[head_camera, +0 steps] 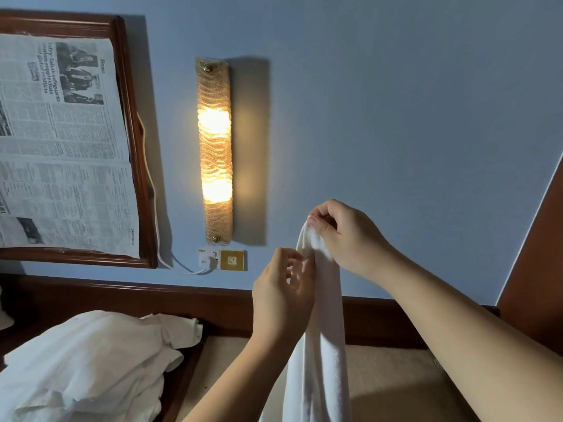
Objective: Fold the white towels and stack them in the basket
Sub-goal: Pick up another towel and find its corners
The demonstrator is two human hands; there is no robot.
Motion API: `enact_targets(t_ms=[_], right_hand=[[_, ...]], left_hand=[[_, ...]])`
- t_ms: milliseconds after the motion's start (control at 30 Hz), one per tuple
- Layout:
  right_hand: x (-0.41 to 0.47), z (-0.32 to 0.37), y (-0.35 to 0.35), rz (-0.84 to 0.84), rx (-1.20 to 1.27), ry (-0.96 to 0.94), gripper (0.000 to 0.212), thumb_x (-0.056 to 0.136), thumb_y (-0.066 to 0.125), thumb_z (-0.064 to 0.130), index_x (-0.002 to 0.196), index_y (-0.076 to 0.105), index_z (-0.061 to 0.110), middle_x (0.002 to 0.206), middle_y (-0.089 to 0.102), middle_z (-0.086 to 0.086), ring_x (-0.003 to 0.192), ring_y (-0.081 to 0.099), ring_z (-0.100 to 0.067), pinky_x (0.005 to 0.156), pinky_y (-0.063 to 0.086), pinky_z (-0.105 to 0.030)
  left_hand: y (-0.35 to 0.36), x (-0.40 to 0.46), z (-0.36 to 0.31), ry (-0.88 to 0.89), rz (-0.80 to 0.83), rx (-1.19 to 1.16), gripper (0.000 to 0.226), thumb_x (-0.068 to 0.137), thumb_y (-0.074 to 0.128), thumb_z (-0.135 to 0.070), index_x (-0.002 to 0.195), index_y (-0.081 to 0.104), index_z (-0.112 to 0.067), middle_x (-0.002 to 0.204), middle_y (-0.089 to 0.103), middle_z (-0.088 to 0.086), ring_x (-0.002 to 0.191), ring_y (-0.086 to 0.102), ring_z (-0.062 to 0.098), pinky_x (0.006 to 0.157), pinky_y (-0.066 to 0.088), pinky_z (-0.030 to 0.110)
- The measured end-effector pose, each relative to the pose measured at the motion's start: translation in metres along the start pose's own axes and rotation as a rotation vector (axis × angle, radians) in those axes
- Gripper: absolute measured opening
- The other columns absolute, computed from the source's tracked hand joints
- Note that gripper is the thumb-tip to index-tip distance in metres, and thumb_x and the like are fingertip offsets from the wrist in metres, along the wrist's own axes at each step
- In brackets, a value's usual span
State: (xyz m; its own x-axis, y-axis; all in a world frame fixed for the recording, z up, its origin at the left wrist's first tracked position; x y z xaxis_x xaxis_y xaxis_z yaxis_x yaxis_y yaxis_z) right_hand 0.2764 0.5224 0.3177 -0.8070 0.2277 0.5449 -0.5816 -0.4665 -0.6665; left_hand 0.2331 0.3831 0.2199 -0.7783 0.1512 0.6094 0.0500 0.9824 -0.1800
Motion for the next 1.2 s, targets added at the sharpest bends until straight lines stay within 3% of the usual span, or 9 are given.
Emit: enact_targets(t_ms=[167, 267, 333, 500, 633, 767, 933, 1033, 1200], right_hand=[[-0.001, -0.004, -0.01, 0.05, 0.072, 0.007, 0.008, 0.103, 0.065, 0.028, 0.103, 0.072, 0.03, 0.087, 0.07, 0.013, 0.079, 0.063, -0.001, 0.072, 0.048, -0.016], [-0.005, -0.007, -0.018, 0.134, 0.061, -0.013, 0.018, 0.104, 0.062, 0.024, 0.103, 0.074, 0.037, 0.077, 0.06, -0.012, 0.067, 0.049, -0.014, 0.065, 0.04, -0.029], [-0.008, -0.011, -0.023, 0.204, 0.039, 0.003, 0.023, 0.105, 0.06, 0.024, 0.103, 0.076, 0.04, 0.076, 0.057, -0.01, 0.066, 0.045, -0.017, 0.065, 0.038, -0.031], [-0.012, -0.017, -0.04, 0.331, -0.045, 0.034, 0.021, 0.105, 0.062, 0.027, 0.113, 0.075, 0.041, 0.093, 0.069, -0.005, 0.092, 0.064, -0.028, 0.086, 0.051, -0.038], [-0.009, -0.012, -0.066, 0.407, -0.194, 0.058, 0.021, 0.102, 0.066, 0.023, 0.119, 0.074, 0.034, 0.099, 0.075, 0.008, 0.095, 0.071, -0.01, 0.094, 0.055, -0.033], [0.009, 0.005, -0.102, 0.223, -0.224, 0.014, 0.01, 0.1, 0.069, 0.021, 0.103, 0.076, 0.027, 0.091, 0.076, 0.0, 0.088, 0.073, -0.027, 0.09, 0.058, -0.052], [0.014, 0.035, -0.108, 0.1, -0.255, -0.032, 0.01, 0.102, 0.064, 0.023, 0.1, 0.074, 0.025, 0.087, 0.075, 0.002, 0.083, 0.07, -0.022, 0.082, 0.055, -0.039], [0.009, 0.046, -0.092, 0.145, -0.295, -0.065, 0.011, 0.101, 0.063, 0.023, 0.1, 0.073, 0.027, 0.087, 0.072, 0.008, 0.081, 0.065, -0.012, 0.077, 0.052, -0.034], [0.007, 0.048, -0.084, 0.228, -0.278, -0.045, 0.016, 0.103, 0.061, 0.022, 0.098, 0.073, 0.031, 0.084, 0.069, 0.007, 0.073, 0.061, -0.011, 0.071, 0.049, -0.032]], left_hand=[[0.014, -0.002, 0.007, -0.024, 0.123, 0.025, 0.023, 0.096, 0.064, -0.051, 0.089, 0.065, -0.029, 0.083, 0.069, -0.016, 0.085, 0.065, 0.001, 0.071, 0.054, 0.025], [0.024, -0.01, 0.013, -0.02, 0.205, 0.072, 0.038, 0.098, 0.06, -0.049, 0.073, 0.057, -0.021, 0.067, 0.061, -0.006, 0.072, 0.063, 0.012, 0.064, 0.05, 0.031], [0.027, -0.014, 0.019, -0.05, 0.243, 0.047, 0.045, 0.102, 0.058, -0.044, 0.067, 0.052, -0.018, 0.057, 0.054, -0.004, 0.058, 0.054, 0.014, 0.056, 0.042, 0.029], [0.022, 0.0, 0.01, -0.013, 0.288, -0.014, 0.055, 0.105, 0.059, -0.033, 0.057, 0.036, -0.02, 0.05, 0.036, -0.009, 0.05, 0.032, 0.009, 0.05, 0.023, 0.023], [0.003, 0.031, -0.021, 0.129, 0.225, -0.015, 0.036, 0.102, 0.065, -0.029, 0.068, 0.07, -0.017, 0.065, 0.061, -0.009, 0.062, 0.055, 0.01, 0.057, 0.042, 0.029], [-0.023, 0.061, -0.064, 0.188, 0.16, -0.07, 0.009, 0.093, 0.078, -0.031, 0.093, 0.084, -0.025, 0.078, 0.074, -0.014, 0.074, 0.067, 0.0, 0.065, 0.047, 0.011], [-0.016, 0.059, -0.065, 0.046, 0.197, -0.079, 0.028, 0.1, 0.064, -0.041, 0.082, 0.07, -0.02, 0.069, 0.066, -0.012, 0.064, 0.058, 0.006, 0.059, 0.045, 0.023], [-0.005, 0.043, -0.046, -0.152, 0.26, -0.373, 0.043, 0.1, 0.056, -0.041, 0.08, 0.051, -0.003, 0.072, 0.05, 0.002, 0.07, 0.047, 0.017, 0.069, 0.038, 0.038], [-0.022, 0.04, -0.058, -0.197, 0.302, -0.552, 0.039, 0.106, 0.056, -0.026, 0.069, 0.047, -0.017, 0.068, 0.041, 0.0, 0.064, 0.039, 0.013, 0.059, 0.03, 0.028]])
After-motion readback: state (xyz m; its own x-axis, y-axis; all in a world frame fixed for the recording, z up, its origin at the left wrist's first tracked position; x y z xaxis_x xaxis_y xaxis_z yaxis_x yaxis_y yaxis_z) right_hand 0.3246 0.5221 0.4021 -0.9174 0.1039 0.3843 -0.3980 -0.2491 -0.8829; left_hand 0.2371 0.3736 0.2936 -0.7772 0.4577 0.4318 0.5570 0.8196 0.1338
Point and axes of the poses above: each hand's wrist, its own x-axis towards the middle knuckle, its own y-axis out of the palm, z = x × y, the point moved 8 cm from there along x, towards the middle knuckle
